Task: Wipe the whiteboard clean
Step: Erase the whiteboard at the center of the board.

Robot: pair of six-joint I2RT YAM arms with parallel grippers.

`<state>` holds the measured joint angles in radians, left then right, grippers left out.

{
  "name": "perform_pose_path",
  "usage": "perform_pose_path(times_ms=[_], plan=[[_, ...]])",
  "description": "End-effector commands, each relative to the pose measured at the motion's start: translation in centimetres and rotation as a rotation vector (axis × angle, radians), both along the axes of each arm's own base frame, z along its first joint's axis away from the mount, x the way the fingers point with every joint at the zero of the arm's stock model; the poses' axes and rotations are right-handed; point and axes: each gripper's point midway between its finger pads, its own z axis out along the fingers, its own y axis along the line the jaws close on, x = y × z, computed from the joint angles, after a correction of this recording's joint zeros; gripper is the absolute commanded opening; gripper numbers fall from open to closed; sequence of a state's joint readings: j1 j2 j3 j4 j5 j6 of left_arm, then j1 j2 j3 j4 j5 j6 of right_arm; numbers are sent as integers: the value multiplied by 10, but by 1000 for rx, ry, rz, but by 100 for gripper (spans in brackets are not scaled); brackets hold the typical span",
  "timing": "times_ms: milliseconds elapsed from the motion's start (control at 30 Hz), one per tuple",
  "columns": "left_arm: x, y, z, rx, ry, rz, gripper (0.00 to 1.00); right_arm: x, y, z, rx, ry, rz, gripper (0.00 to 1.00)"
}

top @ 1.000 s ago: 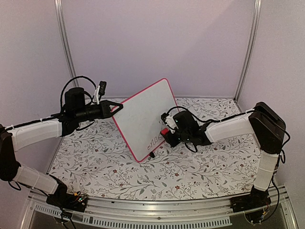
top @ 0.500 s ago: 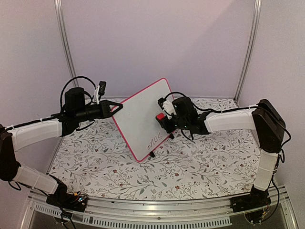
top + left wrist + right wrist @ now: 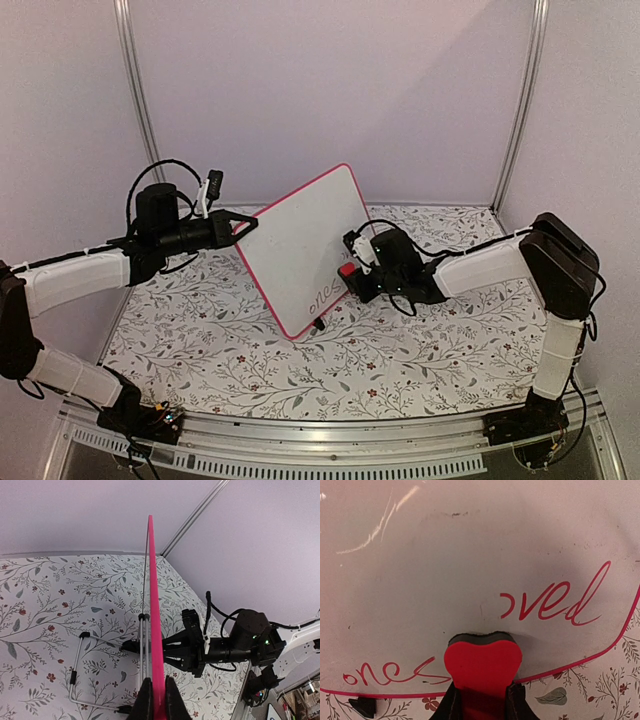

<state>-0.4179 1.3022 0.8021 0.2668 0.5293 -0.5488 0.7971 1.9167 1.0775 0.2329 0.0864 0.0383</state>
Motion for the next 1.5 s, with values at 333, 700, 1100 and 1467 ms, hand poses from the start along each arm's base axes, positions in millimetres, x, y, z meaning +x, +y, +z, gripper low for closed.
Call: perform_pose_path(times_ms=[333,700,1100,1467], plan=[[-32,-25,19,-77,-12,-182,0,-5,-5,-10,14,44,-23,23],[-32,-24,21,-77,-19,-179,0,38,8,46,26,-76,-50,24],[-32,-23,22,-77,-21,-177,0,33,7,31,37,-27,-20,24],[-32,-23,21,-77,-18,-180,0,9,-16,-11,7,44,-42,23]])
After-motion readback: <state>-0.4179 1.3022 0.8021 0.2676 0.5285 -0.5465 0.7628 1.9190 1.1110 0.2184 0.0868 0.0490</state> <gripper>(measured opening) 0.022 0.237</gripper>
